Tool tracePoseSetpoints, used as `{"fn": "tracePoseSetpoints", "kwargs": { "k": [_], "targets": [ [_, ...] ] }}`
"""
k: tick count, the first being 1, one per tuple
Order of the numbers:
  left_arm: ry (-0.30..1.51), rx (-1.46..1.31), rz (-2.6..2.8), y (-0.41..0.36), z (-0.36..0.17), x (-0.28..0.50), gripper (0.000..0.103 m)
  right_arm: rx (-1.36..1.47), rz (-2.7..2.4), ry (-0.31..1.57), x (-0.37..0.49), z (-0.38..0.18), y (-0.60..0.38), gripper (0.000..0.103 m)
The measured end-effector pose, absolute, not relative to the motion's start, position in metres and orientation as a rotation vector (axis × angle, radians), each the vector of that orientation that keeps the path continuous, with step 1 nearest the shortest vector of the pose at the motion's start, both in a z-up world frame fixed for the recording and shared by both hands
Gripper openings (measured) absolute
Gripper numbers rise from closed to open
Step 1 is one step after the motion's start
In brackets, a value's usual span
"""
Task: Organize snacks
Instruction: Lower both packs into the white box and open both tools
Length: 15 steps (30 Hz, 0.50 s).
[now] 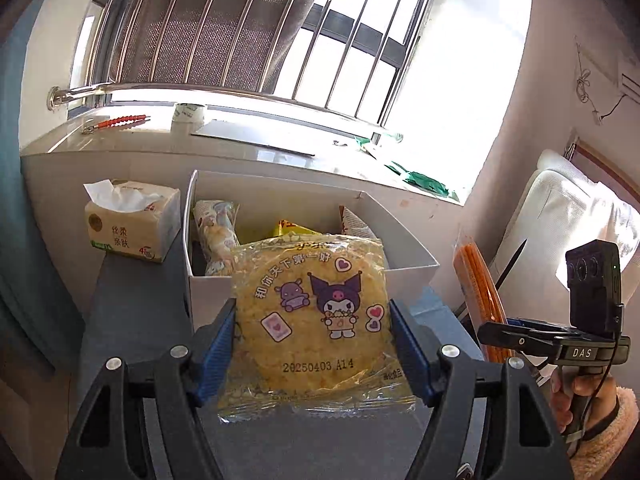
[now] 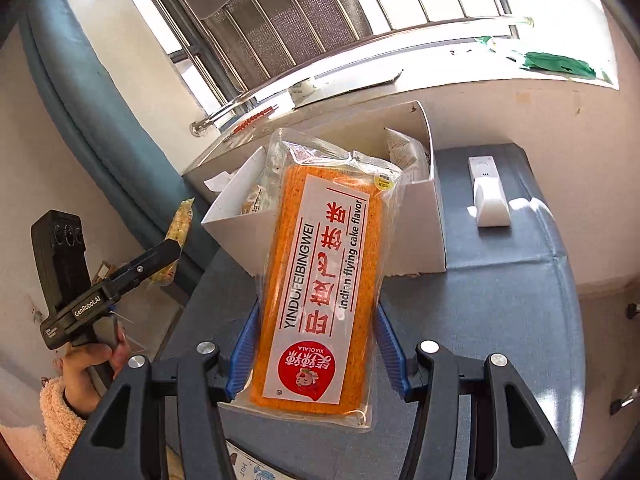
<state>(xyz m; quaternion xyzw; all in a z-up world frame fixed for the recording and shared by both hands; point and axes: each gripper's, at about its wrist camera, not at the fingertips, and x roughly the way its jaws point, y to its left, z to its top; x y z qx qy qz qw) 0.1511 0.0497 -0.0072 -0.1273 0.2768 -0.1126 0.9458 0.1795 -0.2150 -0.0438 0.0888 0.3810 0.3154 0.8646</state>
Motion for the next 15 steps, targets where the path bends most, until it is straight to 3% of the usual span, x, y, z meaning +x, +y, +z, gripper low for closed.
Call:
{"fn": "tracePoseSetpoints", "kwargs": {
  "k": [7,15],
  "targets": [
    [0.501,-0.24,-0.227,0.06,0.028,0.219,0.076,0.144,0.637,0.772,0.263,-0.001,-0.181,0.059],
    [0.55,-0.211,-0.212,0.044,0.017,0.277,0.077,0.085,0.589,0.839,0.323,-0.004,-0.15,0.059]
  ]
}}
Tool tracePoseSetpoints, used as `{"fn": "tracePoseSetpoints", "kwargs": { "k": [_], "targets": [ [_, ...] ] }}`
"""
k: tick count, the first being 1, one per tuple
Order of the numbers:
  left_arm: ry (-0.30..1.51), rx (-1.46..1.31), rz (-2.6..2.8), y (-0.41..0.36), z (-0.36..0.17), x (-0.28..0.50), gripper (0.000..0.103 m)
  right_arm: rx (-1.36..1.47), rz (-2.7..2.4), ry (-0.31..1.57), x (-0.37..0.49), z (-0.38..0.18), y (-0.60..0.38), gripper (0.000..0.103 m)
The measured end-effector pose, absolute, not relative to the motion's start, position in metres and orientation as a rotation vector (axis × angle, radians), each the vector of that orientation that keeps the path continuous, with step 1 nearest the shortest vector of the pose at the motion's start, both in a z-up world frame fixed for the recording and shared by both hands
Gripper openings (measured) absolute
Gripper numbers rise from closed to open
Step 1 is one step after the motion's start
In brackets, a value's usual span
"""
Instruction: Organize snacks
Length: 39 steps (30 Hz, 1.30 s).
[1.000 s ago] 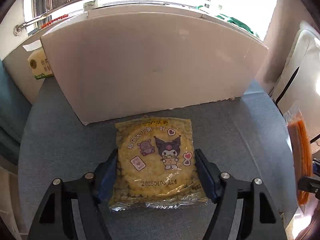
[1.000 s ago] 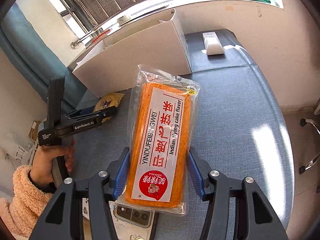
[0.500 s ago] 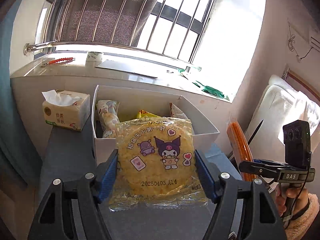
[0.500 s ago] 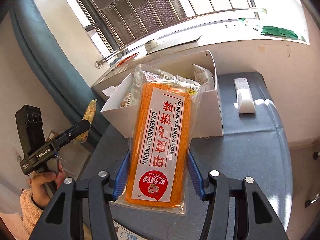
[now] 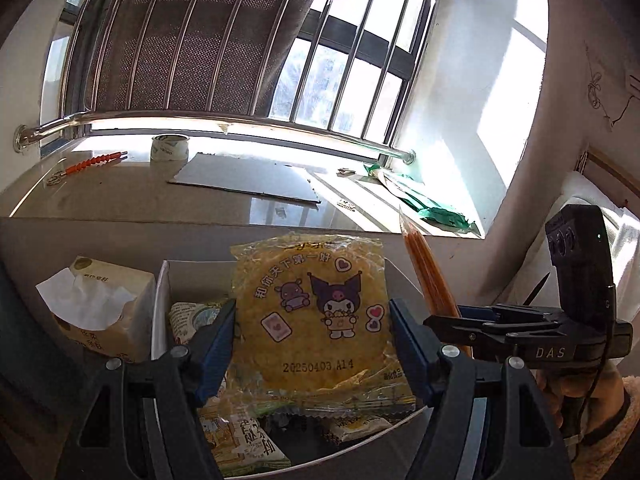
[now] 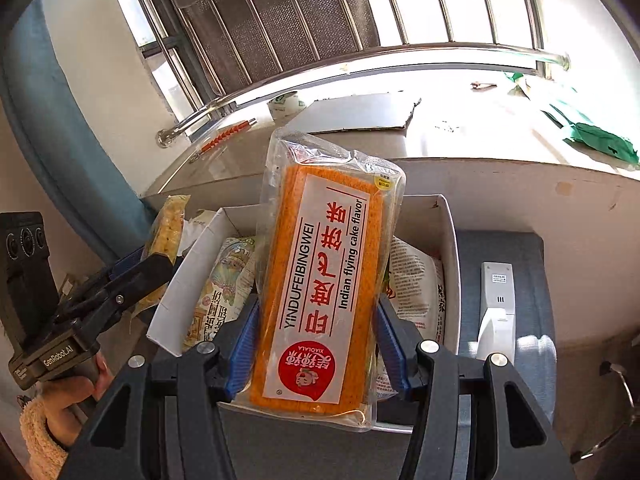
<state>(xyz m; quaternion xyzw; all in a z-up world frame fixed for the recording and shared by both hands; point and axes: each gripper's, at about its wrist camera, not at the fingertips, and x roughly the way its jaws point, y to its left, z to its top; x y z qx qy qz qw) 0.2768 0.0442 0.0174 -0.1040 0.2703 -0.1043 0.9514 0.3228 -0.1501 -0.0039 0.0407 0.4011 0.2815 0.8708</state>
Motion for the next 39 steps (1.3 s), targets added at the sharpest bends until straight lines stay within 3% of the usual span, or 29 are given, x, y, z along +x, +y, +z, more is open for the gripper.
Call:
{"fn": "tracePoseSetpoints", "kwargs": {
  "k": [1,2,3,4,5,6,17,26,39],
  "targets": [
    [0.559,-0.2,-0.198,0.043,0.016,0.281,0.078,0.092,0.581,0.844,0.327,-0.006,-0.149,0.06],
    [0.583,-0.191,-0.185,0.041,0.013,0.284,0.088,0.099,0.586,0.848,0.33,-0.008,-0.15,0.062],
    [0.616,-0.194,-0.175,0.042,0.009,0.289,0.103,0.104,0.596,0.859,0.332,-0.011,-0.149,0.071],
    [0.634,-0.205,-0.174,0.044,0.006,0.292,0.103,0.109,0.587,0.875,0.334,-0.014,-0.15,0.093],
    [0.644,-0.21,-0.173,0.045,0.004,0.292,0.103,0.118,0.566,0.879,0.334,-0.017,-0.152,0.101],
    [0.651,-0.205,-0.158,0.047,0.001,0.29,0.103,0.122,0.554,0.875,0.333,-0.018,-0.154,0.103],
    [0.563,-0.147,-0.05,0.054,0.027,0.242,0.103,0.004,0.495,0.756,0.299,0.001,-0.161,0.103],
    [0.408,-0.168,0.012,0.051,0.055,0.156,0.103,-0.122,0.406,0.517,0.214,0.031,-0.163,0.103],
    [0.539,-0.091,0.015,0.004,0.029,0.052,0.103,-0.047,0.504,0.573,0.104,0.014,-0.176,0.103]
  ]
}}
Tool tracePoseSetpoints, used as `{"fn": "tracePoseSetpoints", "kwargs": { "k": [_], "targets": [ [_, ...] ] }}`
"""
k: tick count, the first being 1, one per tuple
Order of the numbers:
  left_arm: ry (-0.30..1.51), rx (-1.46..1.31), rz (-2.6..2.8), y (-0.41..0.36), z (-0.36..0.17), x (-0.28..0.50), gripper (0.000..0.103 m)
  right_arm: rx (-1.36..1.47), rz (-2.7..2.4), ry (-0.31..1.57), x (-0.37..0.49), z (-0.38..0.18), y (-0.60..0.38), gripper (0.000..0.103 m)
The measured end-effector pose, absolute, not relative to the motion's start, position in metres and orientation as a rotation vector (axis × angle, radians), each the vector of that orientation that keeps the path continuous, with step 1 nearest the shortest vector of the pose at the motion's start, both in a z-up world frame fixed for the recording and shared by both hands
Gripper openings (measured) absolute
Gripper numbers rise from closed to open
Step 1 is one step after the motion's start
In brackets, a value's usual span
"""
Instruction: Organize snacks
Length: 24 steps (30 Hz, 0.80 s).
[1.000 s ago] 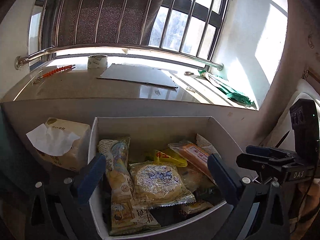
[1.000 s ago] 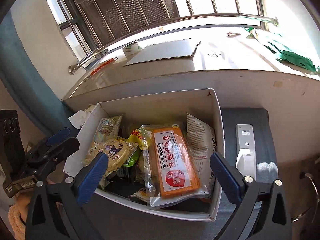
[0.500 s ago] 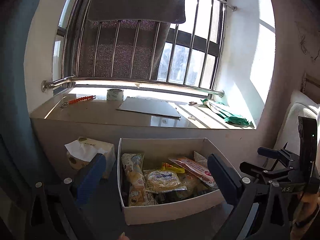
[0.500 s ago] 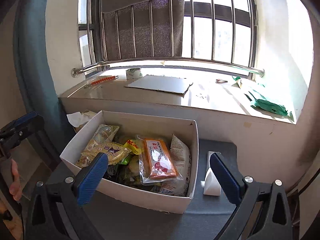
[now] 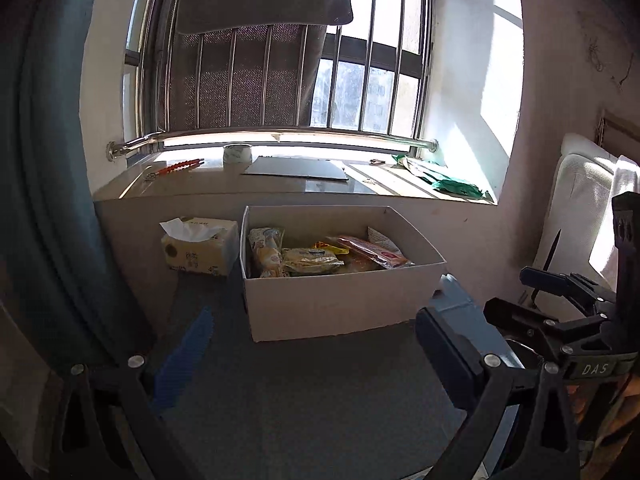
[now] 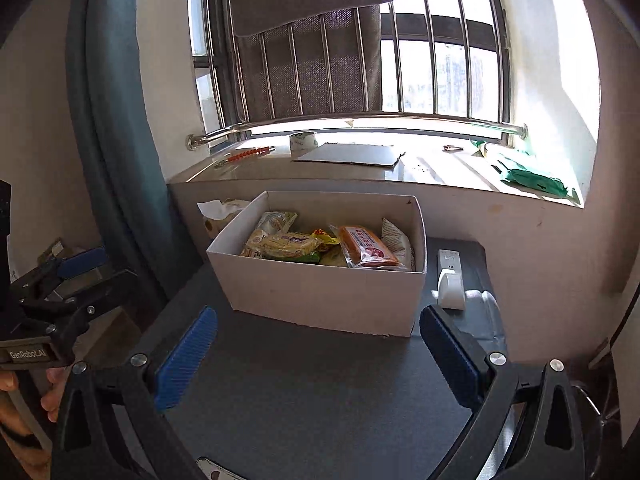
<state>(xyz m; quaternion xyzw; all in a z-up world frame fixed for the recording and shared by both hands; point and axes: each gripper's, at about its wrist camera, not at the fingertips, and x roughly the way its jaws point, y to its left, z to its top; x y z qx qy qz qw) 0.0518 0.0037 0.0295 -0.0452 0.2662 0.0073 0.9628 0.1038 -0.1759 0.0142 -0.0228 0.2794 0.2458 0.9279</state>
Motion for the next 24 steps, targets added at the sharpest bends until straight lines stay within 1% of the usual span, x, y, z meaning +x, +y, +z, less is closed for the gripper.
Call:
{"fn": "tracePoseSetpoints", "kwargs": {
  "k": [9,24],
  "targets": [
    [0.607,-0.169,-0.012,-0.006,0.006,0.0,0.103,0.016,0.51,0.638,0.048,-0.005,-0.195,0.103],
    [0.602,-0.137,-0.012,-0.01,0.013,-0.004,0.103,-0.02,0.518,0.62,0.038,-0.001,-0.19,0.103]
  ]
}}
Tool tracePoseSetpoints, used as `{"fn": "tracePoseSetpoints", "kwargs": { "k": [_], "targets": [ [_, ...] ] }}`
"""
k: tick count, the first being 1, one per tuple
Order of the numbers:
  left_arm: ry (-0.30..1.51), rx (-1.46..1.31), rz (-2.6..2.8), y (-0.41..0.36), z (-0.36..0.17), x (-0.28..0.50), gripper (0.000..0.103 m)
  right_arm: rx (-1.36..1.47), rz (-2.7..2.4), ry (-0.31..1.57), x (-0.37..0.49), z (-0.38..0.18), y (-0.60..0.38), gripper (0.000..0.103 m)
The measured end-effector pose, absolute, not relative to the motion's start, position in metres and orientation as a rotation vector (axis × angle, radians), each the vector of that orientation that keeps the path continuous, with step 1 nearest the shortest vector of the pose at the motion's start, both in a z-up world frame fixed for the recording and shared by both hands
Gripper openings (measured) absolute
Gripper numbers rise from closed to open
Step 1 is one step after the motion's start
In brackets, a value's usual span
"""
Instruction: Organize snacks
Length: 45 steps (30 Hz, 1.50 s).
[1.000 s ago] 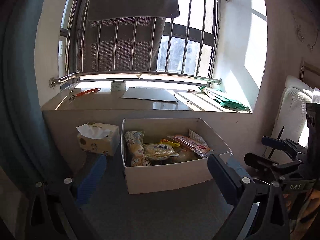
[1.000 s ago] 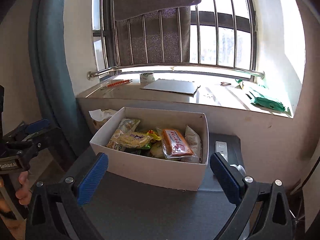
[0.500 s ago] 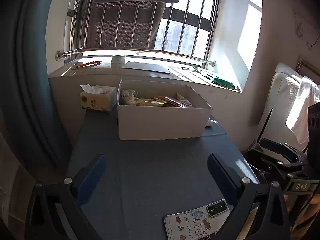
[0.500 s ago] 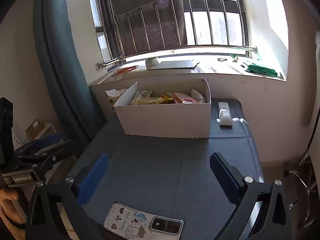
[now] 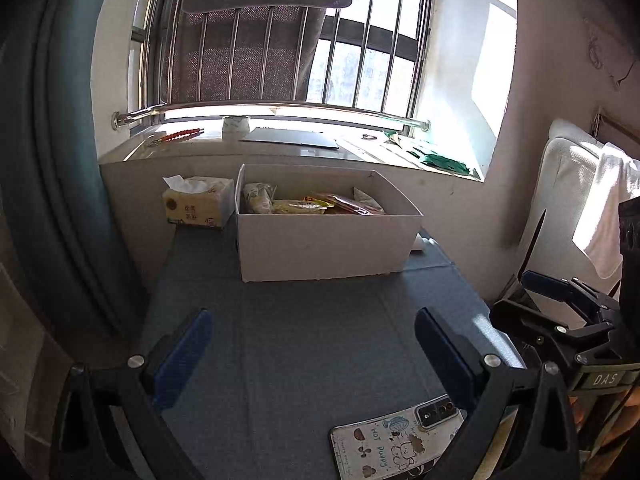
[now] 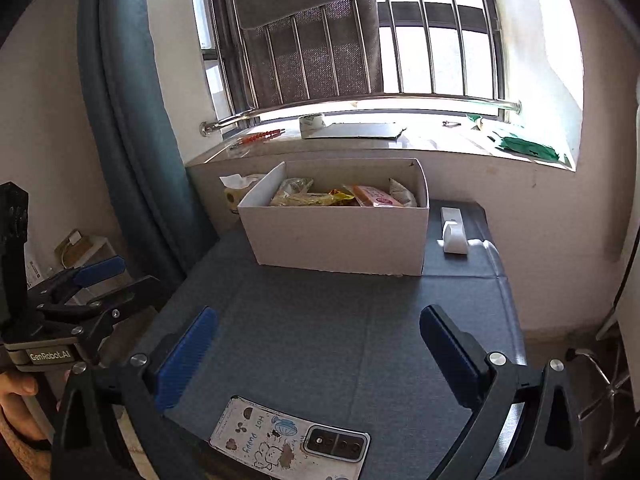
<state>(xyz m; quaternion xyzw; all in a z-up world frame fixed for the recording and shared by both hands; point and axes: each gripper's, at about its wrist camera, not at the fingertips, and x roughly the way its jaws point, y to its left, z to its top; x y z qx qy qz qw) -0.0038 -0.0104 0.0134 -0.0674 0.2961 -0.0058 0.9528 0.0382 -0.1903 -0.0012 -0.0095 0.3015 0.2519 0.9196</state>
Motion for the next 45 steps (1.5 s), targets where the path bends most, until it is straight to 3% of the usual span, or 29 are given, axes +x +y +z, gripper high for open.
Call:
{"fn": "tracePoseSetpoints", "kwargs": {
  "k": [45],
  "targets": [
    [0.607,-0.112,-0.02,-0.0153,0.0146,-0.0062,0.103,-0.019,0.527,0.618,0.0334,-0.0021,-0.1907,0.103]
  ]
}}
